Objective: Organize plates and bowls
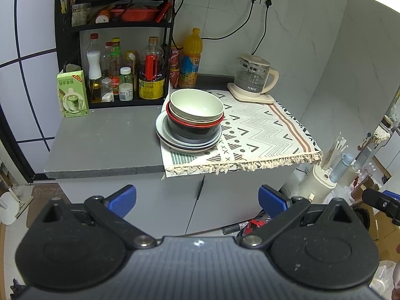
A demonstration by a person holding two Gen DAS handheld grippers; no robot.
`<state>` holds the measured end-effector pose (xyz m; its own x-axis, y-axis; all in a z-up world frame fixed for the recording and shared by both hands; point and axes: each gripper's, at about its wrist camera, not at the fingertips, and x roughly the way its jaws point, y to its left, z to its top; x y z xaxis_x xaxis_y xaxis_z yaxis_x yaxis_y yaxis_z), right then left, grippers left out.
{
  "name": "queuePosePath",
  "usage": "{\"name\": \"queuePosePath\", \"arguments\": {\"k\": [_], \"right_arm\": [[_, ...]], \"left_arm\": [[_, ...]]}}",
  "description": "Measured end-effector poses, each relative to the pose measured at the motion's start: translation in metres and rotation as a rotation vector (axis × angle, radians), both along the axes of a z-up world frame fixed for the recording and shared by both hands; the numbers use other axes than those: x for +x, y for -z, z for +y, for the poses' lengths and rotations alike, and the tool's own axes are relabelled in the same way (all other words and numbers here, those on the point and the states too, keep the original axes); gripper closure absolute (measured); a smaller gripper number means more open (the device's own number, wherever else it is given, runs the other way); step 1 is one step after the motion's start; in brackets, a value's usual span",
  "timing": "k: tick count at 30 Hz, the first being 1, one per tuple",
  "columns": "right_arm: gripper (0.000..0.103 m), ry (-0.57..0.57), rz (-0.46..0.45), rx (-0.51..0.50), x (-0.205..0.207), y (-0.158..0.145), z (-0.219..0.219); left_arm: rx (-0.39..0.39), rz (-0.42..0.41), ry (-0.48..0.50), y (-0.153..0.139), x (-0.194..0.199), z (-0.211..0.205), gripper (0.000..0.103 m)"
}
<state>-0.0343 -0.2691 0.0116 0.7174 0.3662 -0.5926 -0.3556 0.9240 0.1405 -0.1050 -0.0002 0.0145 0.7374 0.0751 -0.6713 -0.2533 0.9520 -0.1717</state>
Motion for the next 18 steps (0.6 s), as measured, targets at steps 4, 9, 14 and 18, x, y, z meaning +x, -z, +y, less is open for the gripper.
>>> {"name": "queuePosePath", "arguments": {"k": [4,9,14,18], "right_arm": [[0.000,-0.010,-0.006,-0.004,0.003,-0.001,0.003],[0.000,-0.015,-0.013,-0.005,0.006,-0.005,0.004],[0.000,-0.017,-0.016,-0.008,0.007,-0.007,0.004],[0.000,-0.015,-0.015,-0.011,0.007,-0.007,0.003]], "left_arm": [[-0.004,0.005,0.002,0.001,0.003,0.000,0.000],[-0.008,0.009,-0.001,0.002,0.007,0.002,0.000],[-0.004,0.008,0.004,0.000,0.010,-0.001,0.000],[-0.003,0.010,0.004,0.000,0.011,-0.002,0.000]]}}
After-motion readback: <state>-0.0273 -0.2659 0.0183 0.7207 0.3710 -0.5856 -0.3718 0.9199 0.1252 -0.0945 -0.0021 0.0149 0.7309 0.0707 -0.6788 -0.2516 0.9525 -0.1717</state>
